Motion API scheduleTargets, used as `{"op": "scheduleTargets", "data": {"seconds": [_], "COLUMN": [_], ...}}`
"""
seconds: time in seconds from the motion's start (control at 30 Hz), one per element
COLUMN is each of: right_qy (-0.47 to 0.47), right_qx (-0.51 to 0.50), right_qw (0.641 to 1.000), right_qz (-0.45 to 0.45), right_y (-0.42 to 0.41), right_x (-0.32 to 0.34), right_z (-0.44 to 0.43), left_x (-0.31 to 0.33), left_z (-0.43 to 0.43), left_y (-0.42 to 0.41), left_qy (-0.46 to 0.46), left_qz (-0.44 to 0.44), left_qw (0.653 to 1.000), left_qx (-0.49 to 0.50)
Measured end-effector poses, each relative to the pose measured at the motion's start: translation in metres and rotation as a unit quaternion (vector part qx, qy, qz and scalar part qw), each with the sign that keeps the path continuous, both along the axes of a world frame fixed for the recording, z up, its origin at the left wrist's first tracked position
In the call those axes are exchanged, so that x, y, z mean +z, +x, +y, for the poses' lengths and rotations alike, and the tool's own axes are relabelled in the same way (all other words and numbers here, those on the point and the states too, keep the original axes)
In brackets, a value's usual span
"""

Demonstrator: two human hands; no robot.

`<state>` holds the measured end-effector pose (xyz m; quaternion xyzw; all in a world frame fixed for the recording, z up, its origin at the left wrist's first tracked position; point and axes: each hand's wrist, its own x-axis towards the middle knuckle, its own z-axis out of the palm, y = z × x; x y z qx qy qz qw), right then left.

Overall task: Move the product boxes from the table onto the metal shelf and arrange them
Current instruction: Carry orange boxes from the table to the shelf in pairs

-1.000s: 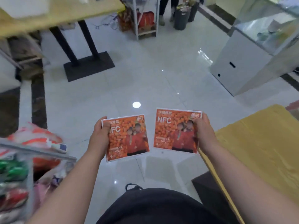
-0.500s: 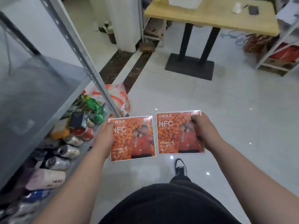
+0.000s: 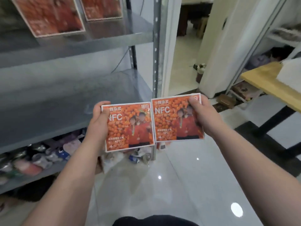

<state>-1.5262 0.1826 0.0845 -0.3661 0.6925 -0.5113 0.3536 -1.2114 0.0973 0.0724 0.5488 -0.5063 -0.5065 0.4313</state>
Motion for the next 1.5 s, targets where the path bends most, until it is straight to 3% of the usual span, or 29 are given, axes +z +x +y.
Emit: {"op": "scheduleTargets", "data": {"seconds": [0.3, 0.5, 0.7, 0.87, 1.23, 1.43, 1.5], "right_qy": [-0.148, -0.238, -0.296, -0.272, -0.19, -0.17, -0.131], "right_qx": [0.126, 0.101, 0.001, -0.008, 0.131, 0.178, 0.192], "right_qw": [0.981, 0.965, 0.943, 0.932, 0.949, 0.877, 0.83], "right_qz": [0.003, 0.041, 0.153, 0.239, 0.216, 0.414, 0.507], "right_y": [0.045, 0.077, 0.097, 0.111, 0.116, 0.102, 0.098], "right_x": [0.139, 0.207, 0.261, 0.29, 0.311, 0.317, 0.325], "right_z": [-0.122, -0.155, -0.192, -0.238, -0.343, -0.375, -0.383], "left_x": [0.122, 0.188, 0.224, 0.238, 0.237, 0.24, 0.239], "left_z": [-0.038, -0.077, -0.112, -0.145, -0.213, -0.227, -0.229], "left_y": [0.054, 0.083, 0.08, 0.061, 0.006, 0.0, 0.0], "left_qy": [-0.114, -0.222, -0.289, -0.298, -0.286, -0.376, -0.403], "left_qz": [0.081, 0.037, 0.001, -0.012, -0.133, -0.297, -0.355], "left_qw": [0.984, 0.971, 0.956, 0.954, 0.949, 0.878, 0.843], "left_qx": [0.109, 0.086, 0.039, -0.005, -0.011, 0.001, 0.012]}}
